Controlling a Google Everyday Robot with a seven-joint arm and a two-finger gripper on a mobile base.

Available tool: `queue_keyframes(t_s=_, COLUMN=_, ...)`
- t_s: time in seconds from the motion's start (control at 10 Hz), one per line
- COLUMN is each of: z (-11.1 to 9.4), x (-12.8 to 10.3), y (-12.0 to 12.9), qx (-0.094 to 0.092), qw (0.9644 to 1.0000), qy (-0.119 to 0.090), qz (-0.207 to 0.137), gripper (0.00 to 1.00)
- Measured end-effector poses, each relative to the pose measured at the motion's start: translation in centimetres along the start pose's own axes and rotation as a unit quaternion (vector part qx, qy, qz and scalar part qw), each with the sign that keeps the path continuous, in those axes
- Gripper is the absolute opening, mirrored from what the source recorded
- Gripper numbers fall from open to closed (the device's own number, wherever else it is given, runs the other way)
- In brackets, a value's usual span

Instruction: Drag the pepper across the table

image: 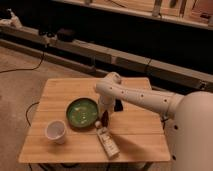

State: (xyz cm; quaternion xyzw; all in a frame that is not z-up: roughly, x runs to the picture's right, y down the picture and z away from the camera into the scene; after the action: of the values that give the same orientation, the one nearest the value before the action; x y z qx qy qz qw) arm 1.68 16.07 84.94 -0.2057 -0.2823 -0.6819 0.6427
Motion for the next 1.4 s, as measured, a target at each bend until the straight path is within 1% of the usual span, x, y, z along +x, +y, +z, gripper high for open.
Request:
queue_keyframes(t_s=0.1, z=0.1, x=-1.2, y=0.7, qx=-0.001, qw=0.9997, qy=-0.007, qz=0.025, gripper=0.36)
queue_keyframes(t_s=0.3, z=0.0, x=-3.1, y=2.4, qx=-0.005, qw=0.9978, qy=-0.014, qz=0.064, gripper=0.36)
queue_keyframes(t_s=0.5, z=-0.6, x=-5.3, y=4.1, qx=-0.009, qw=0.9954, qy=-0.015, qz=0.094, gripper=0.36)
queue_keyframes(t_s=0.7, z=-0.6, x=-7.7, y=5.3, qx=-0.02, qw=0.9937, qy=-0.023, qz=0.108, gripper=0.36)
queue_keyframes(t_s=0.9, z=-0.5, x=-10.0, y=6.5, qx=-0.026, qw=0.9912, qy=-0.032, qz=0.125, gripper=0.36)
queue_keyframes(t_s=1.0, z=-0.7, x=-10.6, y=6.8, qx=-0.024, qw=0.9903, qy=-0.031, qz=0.133, gripper=0.4)
queue_keyframes(t_s=1.2, z=-1.5, x=-10.5, y=6.6, qx=-0.02, qw=0.9898, qy=-0.018, qz=0.14, gripper=0.59)
queue_keyframes(t_s=1.3, z=-2.0, x=-9.7, y=6.4, qx=-0.022, qw=0.9901, qy=-0.005, qz=0.139, gripper=0.7)
queue_keyframes(t_s=1.4, z=-2.4, x=-8.7, y=6.3, qx=-0.021, qw=0.9903, qy=0.009, qz=0.137, gripper=0.77)
